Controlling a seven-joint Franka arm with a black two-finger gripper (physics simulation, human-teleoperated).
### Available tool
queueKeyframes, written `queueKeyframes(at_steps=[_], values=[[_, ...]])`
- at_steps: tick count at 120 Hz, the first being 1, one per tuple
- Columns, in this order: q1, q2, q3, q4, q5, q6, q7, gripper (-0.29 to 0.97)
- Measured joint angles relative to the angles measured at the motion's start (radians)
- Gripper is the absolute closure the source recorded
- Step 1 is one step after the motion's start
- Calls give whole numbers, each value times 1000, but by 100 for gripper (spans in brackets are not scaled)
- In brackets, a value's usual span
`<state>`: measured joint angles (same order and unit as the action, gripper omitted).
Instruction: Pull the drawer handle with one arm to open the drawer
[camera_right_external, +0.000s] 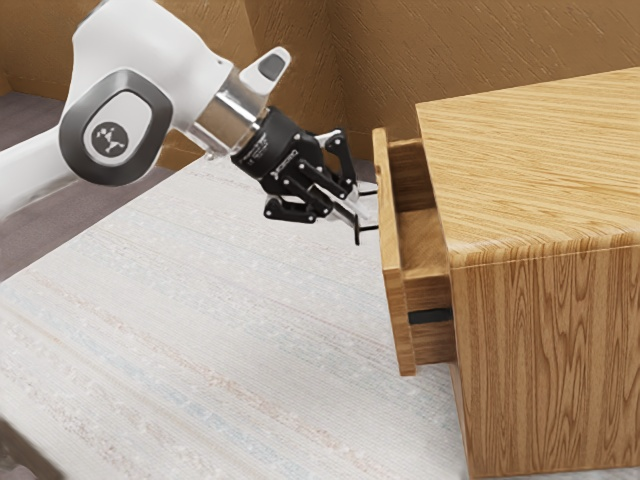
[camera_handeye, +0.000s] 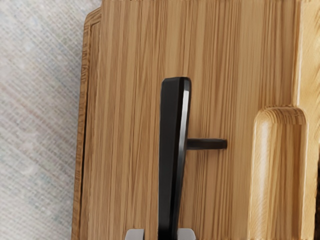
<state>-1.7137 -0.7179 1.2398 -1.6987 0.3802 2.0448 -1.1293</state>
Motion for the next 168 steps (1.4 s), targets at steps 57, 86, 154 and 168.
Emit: queueKeyframes(at_steps=[57, 86, 154, 168], values=[[119, 0, -55, -68, -12, 0, 1, 70], [201, -1, -111, -103, -29, 0, 4, 70], [336, -4, -181, -167, -48, -2, 9, 70], [359, -6, -188, -179, -50, -3, 10, 70]])
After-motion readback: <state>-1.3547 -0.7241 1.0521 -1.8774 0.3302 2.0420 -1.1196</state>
